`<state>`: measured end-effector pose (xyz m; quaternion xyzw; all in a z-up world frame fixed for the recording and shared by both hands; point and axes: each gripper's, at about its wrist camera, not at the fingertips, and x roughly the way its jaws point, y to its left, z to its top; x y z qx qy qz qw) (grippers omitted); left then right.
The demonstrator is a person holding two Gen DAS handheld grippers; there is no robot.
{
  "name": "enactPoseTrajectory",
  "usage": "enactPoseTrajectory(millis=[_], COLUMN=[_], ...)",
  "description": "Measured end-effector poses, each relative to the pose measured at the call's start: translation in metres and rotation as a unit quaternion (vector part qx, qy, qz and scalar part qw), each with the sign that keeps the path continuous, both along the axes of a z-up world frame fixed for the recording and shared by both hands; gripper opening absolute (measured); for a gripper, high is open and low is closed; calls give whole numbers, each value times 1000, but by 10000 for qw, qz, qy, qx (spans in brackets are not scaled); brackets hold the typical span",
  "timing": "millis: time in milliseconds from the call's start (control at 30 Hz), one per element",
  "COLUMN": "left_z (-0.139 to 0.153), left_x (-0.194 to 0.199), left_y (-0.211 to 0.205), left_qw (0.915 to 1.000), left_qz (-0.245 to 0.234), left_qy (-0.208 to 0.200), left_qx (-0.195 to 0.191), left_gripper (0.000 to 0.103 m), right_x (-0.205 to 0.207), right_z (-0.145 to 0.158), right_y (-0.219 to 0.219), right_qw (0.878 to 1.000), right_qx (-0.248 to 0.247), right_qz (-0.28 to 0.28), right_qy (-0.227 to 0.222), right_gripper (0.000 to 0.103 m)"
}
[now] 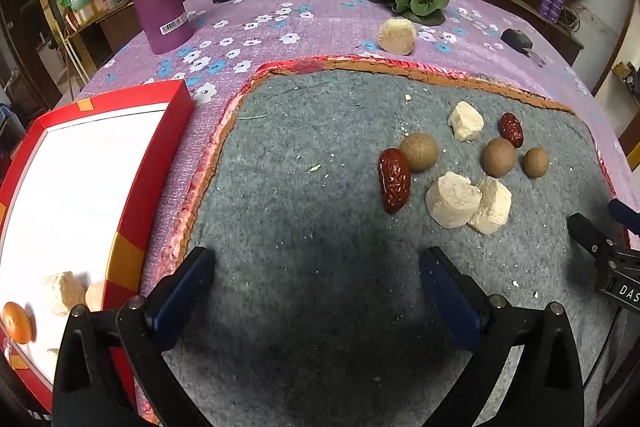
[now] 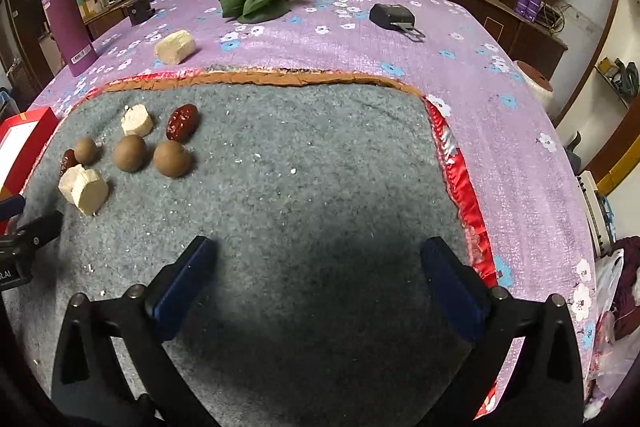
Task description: Organize fruits
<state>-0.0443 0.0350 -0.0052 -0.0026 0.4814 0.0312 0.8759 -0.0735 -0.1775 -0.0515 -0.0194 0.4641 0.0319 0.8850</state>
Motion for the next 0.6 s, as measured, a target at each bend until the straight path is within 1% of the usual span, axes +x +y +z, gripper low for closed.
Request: enactPoseTrajectory(millis=[600], left_z=[0], left_x=[-1], left_y=[0], left_qw=[10000], left_qz=[3], left_qy=[-5], left_qx=[2], left_gripper=[103], right_x=[-1], right_z=[1], right_y=[0], right_qw=[10000], right_qx=[4], right_qz=[-3], right_qy=[-4], right_gripper=[103])
